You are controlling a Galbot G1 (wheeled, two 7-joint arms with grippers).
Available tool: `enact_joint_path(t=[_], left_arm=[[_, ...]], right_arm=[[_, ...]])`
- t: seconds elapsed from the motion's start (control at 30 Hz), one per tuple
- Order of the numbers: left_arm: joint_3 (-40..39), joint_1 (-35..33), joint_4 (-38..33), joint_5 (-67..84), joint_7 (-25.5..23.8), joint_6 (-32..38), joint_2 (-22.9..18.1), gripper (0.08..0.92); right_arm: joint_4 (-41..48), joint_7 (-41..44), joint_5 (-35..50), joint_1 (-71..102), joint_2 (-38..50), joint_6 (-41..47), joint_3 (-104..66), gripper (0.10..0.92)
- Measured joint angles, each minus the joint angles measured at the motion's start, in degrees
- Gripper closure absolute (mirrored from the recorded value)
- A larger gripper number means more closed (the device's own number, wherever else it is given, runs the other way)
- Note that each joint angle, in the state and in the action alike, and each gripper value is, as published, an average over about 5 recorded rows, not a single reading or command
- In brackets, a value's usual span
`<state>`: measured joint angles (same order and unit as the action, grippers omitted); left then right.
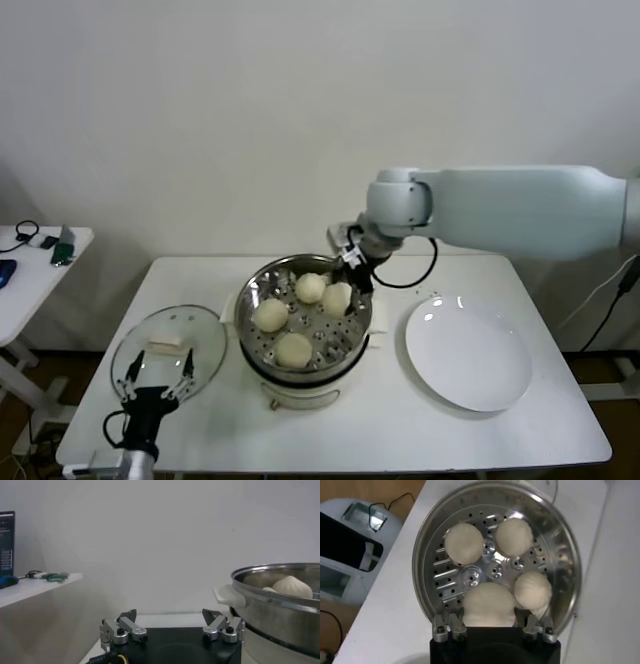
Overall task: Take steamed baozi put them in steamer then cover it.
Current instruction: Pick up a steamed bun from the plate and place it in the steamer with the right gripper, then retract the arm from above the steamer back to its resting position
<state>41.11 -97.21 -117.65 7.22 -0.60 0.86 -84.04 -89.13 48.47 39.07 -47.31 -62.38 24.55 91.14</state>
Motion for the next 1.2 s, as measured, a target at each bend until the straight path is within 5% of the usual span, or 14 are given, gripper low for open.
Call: enact_joint_path(t=[0.53,0.8,1.2], left_arm=[[0.3,-0.2,0.2,0.6,0.0,0.0,0.2,0.177],[0.6,-0.4,-0.2,1.0,0.1,0.0,0.3,0.177],[0.9,-0.7,-1.4,1.0,-0.3,-0.4,0.4,0.177]], right_arm=[[4.1,-1.1,-4.3,7.4,-2.3,0.8,-1.2,0.337],[5.0,-1.0,-4.4,7.6,-2.3,-0.1,-2.2,0.211],[6.0,1.1,5.8,4.5,3.6,-1.4,-9.5,0.202]])
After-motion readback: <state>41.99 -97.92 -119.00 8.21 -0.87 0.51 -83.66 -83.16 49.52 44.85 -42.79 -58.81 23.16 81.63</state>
